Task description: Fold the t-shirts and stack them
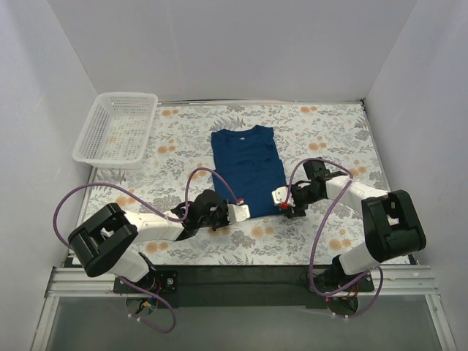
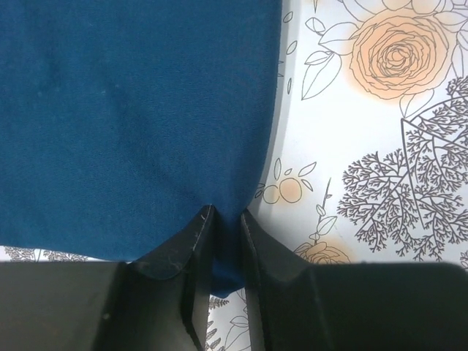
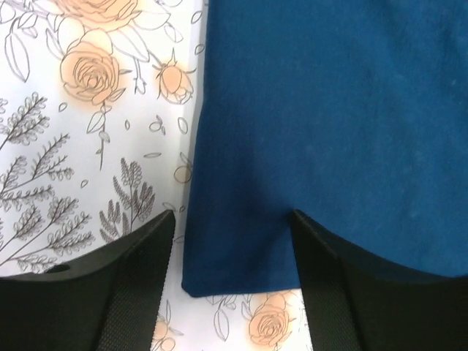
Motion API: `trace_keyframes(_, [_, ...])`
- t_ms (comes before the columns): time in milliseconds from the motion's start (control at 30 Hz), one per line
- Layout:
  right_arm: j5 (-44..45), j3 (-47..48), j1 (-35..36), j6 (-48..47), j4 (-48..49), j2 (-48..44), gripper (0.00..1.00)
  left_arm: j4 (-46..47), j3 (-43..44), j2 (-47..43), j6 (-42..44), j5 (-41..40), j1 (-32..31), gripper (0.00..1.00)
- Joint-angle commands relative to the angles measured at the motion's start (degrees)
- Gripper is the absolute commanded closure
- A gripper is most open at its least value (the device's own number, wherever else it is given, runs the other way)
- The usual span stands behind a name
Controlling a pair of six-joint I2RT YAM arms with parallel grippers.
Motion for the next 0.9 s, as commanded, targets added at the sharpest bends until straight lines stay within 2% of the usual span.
trace_keyframes(0, [6.8,-0.5,1.7,4.3,3.8,2.9,0.44,-2.9,-1.0,0.0,-0.5,2.2,-0.3,0.81])
trace_keyframes(67, [8.6,-0.4,2.8,6.0,4.5,3.3,0.50,-2.9,-0.9,0.2,-0.8,2.9,-0.3,0.83])
trace_keyframes(100, [8.9,-0.7,3.0,7.4,5.3,3.4,0.61,-2.9,-1.1,0.3,-1.0,3.4,-0.4,0.84])
trace_keyframes(167, [10.2,-1.1,3.7,8.2,6.1,3.3,0.66,-2.8,-1.2,-0.2,-1.2,3.8,-0.5,0.87])
trace_keyframes(267, [10.6,-1.6,3.9,10.1,6.9,2.9,0.97,-2.7,-1.7,-1.3,-1.4,4.8,-0.6,0.93])
trace_keyframes(367, [9.5,-2.8,3.8,11.4,6.9,0.9,0.99,-3.6,-1.8,-3.0,-1.9,6.6,-0.6,1.00])
trace_keyframes(433, [8.5,-2.4,3.9,12.5,3.6,-1.7,0.99,-5.5,-1.3,-4.3,-2.6,9.2,-0.6,1.00])
trace_keyframes(567, [4.1,0.5,3.9,8.2,-11.4,-5.0,0.99,-10.0,-0.3,-8.8,-4.3,15.9,-0.6,1.00])
trace_keyframes(767, [-1.2,-1.3,3.9,7.2,-21.5,-13.9,0.99,-19.3,0.7,-15.4,-8.6,25.7,-1.0,1.00])
trace_keyframes(867, [-1.3,-0.4,3.9,9.1,-21.5,-15.9,0.99,-20.9,1.1,-18.4,-7.7,25.6,-0.8,1.00])
